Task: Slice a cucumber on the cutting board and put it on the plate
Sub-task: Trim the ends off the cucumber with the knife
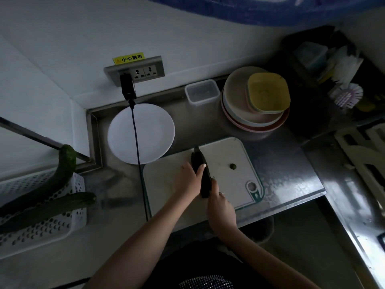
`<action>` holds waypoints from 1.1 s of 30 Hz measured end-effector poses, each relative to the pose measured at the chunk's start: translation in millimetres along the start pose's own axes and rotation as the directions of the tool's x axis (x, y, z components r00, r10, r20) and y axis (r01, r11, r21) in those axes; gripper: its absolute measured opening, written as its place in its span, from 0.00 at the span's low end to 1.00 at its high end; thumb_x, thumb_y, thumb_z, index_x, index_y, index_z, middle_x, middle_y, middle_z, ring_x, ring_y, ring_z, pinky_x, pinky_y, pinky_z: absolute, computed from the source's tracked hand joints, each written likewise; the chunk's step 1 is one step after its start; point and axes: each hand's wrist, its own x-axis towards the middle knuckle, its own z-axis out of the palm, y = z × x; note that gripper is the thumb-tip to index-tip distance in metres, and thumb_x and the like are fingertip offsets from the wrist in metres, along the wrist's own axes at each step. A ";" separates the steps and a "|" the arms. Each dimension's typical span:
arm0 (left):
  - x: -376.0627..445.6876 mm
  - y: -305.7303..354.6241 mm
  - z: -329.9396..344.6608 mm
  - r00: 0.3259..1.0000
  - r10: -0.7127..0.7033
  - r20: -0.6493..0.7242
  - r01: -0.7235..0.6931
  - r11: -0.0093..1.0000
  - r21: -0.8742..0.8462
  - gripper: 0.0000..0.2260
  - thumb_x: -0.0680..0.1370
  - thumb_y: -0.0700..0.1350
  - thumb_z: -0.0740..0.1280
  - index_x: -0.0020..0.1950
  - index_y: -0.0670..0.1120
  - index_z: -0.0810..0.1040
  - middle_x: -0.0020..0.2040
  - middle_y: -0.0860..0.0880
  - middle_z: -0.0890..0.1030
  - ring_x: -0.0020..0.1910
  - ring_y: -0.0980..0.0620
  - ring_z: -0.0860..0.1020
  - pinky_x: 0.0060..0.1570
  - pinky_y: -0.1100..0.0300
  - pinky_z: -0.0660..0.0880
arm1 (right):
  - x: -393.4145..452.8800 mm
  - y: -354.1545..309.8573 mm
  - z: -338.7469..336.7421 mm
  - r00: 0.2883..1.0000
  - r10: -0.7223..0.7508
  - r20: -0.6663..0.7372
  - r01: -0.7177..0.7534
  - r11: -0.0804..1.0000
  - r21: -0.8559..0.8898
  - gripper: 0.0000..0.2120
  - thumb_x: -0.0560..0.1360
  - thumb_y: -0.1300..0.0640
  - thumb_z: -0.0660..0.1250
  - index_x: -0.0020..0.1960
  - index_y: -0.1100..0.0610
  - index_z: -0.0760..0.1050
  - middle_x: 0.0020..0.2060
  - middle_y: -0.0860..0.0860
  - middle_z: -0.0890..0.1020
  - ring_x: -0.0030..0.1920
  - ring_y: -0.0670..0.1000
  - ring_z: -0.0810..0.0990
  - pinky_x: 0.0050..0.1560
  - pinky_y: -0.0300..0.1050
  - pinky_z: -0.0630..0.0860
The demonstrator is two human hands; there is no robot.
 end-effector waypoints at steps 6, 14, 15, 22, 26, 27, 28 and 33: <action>3.3 -7.6 1.0 0.999 0.032 0.023 -0.029 0.993 -0.111 0.21 0.81 0.54 0.56 0.61 0.38 0.69 0.58 0.39 0.75 0.53 0.43 0.77 0.47 0.53 0.75 | -0.2 9.0 -5.1 1.000 -0.029 -0.009 0.028 0.993 -0.113 0.27 0.81 0.60 0.52 0.77 0.54 0.45 0.55 0.56 0.79 0.49 0.57 0.82 0.45 0.49 0.76; 2.0 5.3 4.8 0.990 -0.046 0.134 0.070 0.980 -0.184 0.15 0.80 0.47 0.60 0.62 0.39 0.71 0.56 0.40 0.78 0.52 0.43 0.78 0.45 0.55 0.75 | 1.3 2.5 -3.0 0.998 0.002 0.056 0.008 0.985 -0.174 0.31 0.80 0.64 0.53 0.77 0.54 0.40 0.56 0.57 0.77 0.51 0.57 0.80 0.48 0.49 0.75; 1.0 6.4 5.4 0.989 -0.062 0.130 0.088 0.976 -0.200 0.16 0.80 0.46 0.60 0.64 0.39 0.70 0.57 0.40 0.77 0.53 0.42 0.78 0.48 0.54 0.76 | 2.1 2.5 -3.1 0.998 0.007 0.062 0.004 0.984 -0.179 0.31 0.80 0.64 0.53 0.77 0.54 0.40 0.56 0.57 0.77 0.51 0.57 0.80 0.47 0.49 0.75; -2.6 5.1 4.4 0.985 -0.072 0.154 0.119 0.939 -0.323 0.16 0.80 0.45 0.61 0.66 0.40 0.69 0.60 0.40 0.76 0.57 0.42 0.76 0.49 0.56 0.72 | 9.0 -4.3 -5.4 0.998 0.003 0.070 0.005 0.992 -0.125 0.30 0.81 0.64 0.51 0.77 0.53 0.39 0.55 0.59 0.77 0.52 0.58 0.79 0.46 0.49 0.74; -16.3 -7.7 10.6 0.985 -0.038 0.166 0.084 0.956 -0.280 0.13 0.80 0.49 0.61 0.58 0.42 0.75 0.53 0.42 0.80 0.47 0.46 0.78 0.39 0.59 0.72 | 14.6 -3.9 -10.1 0.999 -0.010 0.049 0.016 0.992 -0.129 0.31 0.81 0.62 0.53 0.77 0.53 0.39 0.55 0.59 0.77 0.51 0.58 0.79 0.45 0.50 0.74; -19.0 -11.9 10.2 0.982 -0.038 0.187 0.095 0.947 -0.307 0.13 0.80 0.48 0.61 0.60 0.42 0.74 0.56 0.42 0.79 0.49 0.45 0.78 0.44 0.57 0.74 | 12.3 0.2 -10.8 0.999 -0.019 0.044 0.025 0.988 -0.153 0.32 0.81 0.62 0.54 0.77 0.53 0.39 0.55 0.58 0.77 0.51 0.58 0.80 0.46 0.50 0.75; -20.0 -17.0 8.9 0.980 -0.038 0.195 0.102 0.939 -0.327 0.15 0.80 0.47 0.60 0.64 0.42 0.71 0.59 0.41 0.77 0.54 0.44 0.77 0.51 0.55 0.75 | 8.4 5.6 -11.9 0.999 -0.030 0.040 0.037 0.983 -0.178 0.32 0.80 0.62 0.54 0.77 0.54 0.39 0.55 0.58 0.77 0.51 0.58 0.80 0.46 0.50 0.75; -13.4 -28.0 -17.0 0.993 0.030 0.116 -0.012 0.988 -0.155 0.13 0.80 0.47 0.60 0.59 0.41 0.70 0.52 0.42 0.77 0.50 0.43 0.77 0.49 0.52 0.74 | 1.9 30.4 -22.0 0.998 -0.048 -0.047 0.037 0.978 -0.203 0.31 0.79 0.63 0.53 0.77 0.54 0.43 0.54 0.57 0.79 0.48 0.58 0.80 0.45 0.51 0.75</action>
